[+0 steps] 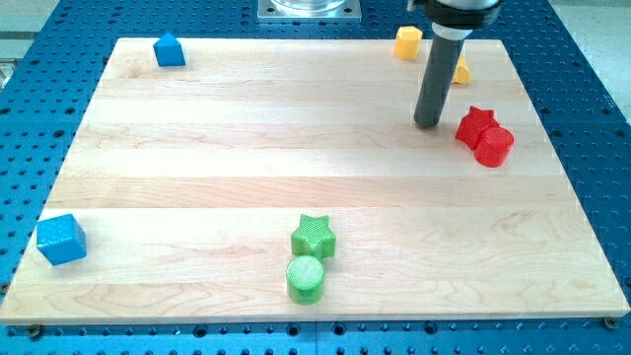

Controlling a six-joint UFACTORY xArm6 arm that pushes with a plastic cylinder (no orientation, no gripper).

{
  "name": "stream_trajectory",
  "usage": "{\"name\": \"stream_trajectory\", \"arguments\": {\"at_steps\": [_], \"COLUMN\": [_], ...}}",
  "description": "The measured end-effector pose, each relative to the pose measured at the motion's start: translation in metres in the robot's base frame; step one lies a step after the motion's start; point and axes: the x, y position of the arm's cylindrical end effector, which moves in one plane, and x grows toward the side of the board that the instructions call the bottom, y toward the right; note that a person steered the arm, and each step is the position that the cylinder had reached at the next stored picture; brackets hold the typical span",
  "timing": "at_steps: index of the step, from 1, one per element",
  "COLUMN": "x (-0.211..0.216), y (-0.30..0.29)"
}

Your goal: Place the heart below the hexagon

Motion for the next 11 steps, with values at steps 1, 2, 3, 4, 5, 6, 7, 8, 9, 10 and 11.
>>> {"name": "stream_trajectory", "arguments": {"at_steps": [1,2,3,4,5,6,7,8,9,10,11], "x": [-0.022,-0.029,-0.033,-0.061,-0.077,-0.080,-0.097,-0.111,-0.124,-0.158,-0.155], "y": [0.000,0.000,0.006,0.036,0.054,0.065,0.087,0.088,0.095,0.104,0.071]}}
